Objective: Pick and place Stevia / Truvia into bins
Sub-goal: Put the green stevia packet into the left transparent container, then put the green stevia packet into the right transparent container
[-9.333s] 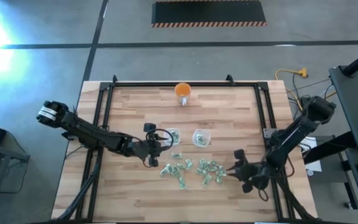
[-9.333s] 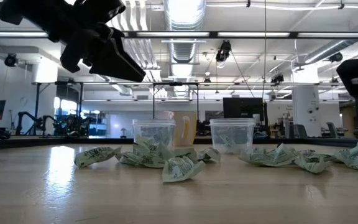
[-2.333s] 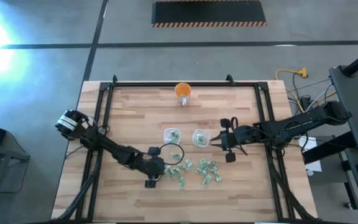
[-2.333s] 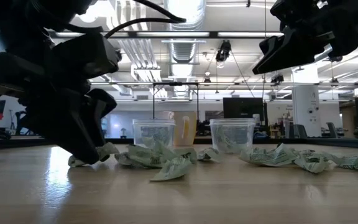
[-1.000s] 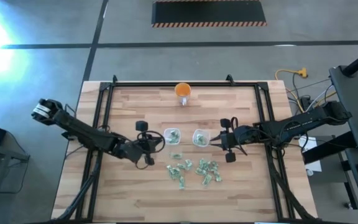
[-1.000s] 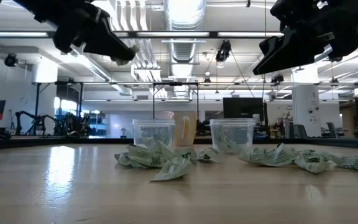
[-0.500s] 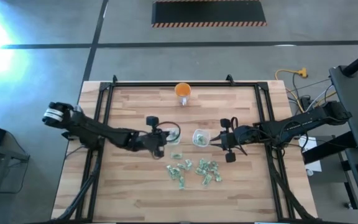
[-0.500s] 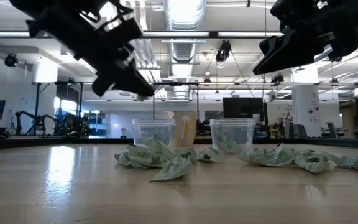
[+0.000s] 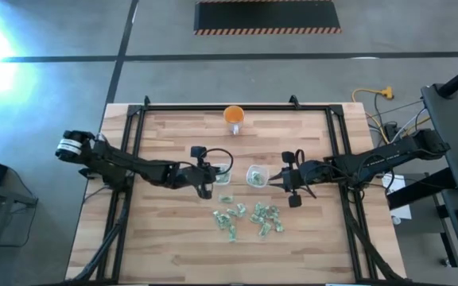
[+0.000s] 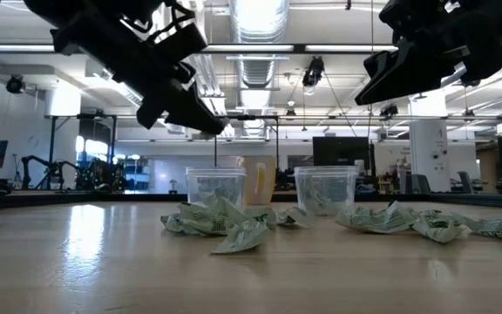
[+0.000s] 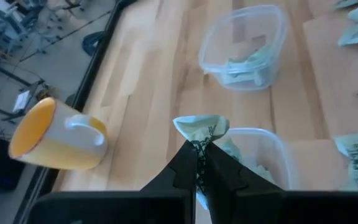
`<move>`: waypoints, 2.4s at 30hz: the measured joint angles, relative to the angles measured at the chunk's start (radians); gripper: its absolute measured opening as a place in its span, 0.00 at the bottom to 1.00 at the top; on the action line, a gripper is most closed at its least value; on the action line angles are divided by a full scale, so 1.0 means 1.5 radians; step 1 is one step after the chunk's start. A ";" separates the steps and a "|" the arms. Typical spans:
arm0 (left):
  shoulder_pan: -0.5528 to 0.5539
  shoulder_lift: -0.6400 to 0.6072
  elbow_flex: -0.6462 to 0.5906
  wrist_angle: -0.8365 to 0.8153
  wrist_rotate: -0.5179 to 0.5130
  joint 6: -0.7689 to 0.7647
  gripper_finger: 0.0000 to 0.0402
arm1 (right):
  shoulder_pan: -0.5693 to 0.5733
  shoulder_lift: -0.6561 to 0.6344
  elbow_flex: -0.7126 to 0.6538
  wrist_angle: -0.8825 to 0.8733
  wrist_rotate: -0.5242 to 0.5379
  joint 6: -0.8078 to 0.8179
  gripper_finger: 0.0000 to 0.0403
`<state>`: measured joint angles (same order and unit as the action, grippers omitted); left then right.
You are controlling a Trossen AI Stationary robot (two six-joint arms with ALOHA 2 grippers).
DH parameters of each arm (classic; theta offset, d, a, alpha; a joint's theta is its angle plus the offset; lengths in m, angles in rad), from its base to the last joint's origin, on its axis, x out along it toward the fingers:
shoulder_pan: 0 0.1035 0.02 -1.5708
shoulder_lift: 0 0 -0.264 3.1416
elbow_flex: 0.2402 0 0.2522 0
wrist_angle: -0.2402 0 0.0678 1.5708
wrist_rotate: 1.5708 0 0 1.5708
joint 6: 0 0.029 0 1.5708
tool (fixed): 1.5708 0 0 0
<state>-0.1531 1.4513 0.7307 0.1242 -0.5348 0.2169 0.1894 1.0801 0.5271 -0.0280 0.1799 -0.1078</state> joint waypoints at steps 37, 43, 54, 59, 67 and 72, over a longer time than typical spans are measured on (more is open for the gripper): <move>0.077 0.001 -0.002 -0.006 0.163 -0.019 0.25 | 0.000 0.000 0.000 0.000 0.000 0.002 0.15; 0.077 0.001 -0.003 -0.006 0.162 -0.019 0.30 | 0.000 0.000 0.000 -0.001 0.000 0.002 0.14; 0.075 0.000 -0.003 -0.022 0.162 -0.022 0.30 | 0.006 0.002 -0.031 -0.004 -0.171 0.053 0.14; 0.074 -0.001 -0.003 -0.055 0.162 -0.044 0.30 | 0.041 0.002 -0.047 0.001 -0.171 0.088 0.14; 0.072 -0.004 -0.004 -0.061 0.162 -0.053 0.30 | 0.152 0.002 -0.075 0.027 -0.084 0.151 0.14; 0.072 -0.005 -0.004 -0.060 0.162 -0.054 0.30 | 0.245 0.002 -0.089 0.047 0.011 0.195 0.14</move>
<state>-0.0452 1.4433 0.7242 0.0341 -0.2916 0.1364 0.5563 1.0836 0.3934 0.0418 0.1965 0.1853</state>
